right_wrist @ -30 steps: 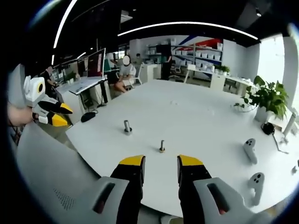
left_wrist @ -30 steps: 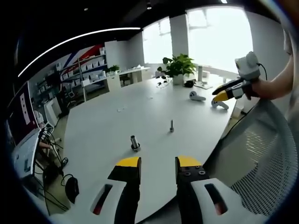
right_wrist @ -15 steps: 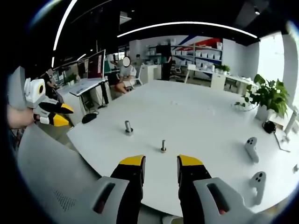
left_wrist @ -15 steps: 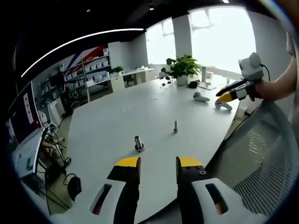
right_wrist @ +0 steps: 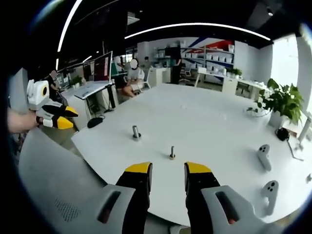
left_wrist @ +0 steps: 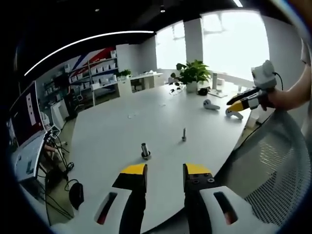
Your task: Place the washer onto the threaded stud by aligning its center hole with the stud, sliding it down to the base, and recovering from edge contact or off-axis alignment until the washer reaches the visible bottom stop.
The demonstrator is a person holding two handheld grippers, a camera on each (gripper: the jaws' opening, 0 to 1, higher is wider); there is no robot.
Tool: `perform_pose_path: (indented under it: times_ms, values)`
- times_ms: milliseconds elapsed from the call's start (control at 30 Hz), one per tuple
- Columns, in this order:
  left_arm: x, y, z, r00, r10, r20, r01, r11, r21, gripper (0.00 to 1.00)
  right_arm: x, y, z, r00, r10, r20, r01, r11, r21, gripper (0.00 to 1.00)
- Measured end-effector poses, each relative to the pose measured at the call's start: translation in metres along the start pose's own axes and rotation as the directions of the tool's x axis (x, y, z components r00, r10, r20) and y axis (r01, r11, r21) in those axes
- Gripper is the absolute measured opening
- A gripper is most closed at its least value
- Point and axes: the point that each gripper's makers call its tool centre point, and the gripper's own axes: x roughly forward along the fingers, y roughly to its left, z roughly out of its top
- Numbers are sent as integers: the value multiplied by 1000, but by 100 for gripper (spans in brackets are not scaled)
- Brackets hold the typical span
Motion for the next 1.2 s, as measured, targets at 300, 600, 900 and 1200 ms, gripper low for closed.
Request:
perform_pose_path:
  times_ms: [300, 600, 900, 1200]
  values:
    - [-1, 2, 2, 1000, 7, 12, -7, 1000, -8, 27, 0, -1, -2, 1000, -2, -9, 2, 1000, -2, 28]
    - [-1, 0, 0, 1000, 1, 3, -1, 1000, 1, 27, 0, -2, -2, 1000, -1, -8, 1, 1000, 11, 28]
    - [-1, 0, 2, 1000, -2, 15, 2, 1000, -8, 27, 1, 0, -3, 1000, 3, -18, -3, 1000, -9, 28]
    - [-1, 1, 3, 1000, -3, 18, 3, 1000, -17, 27, 1, -1, -3, 1000, -2, -15, 2, 1000, -6, 28]
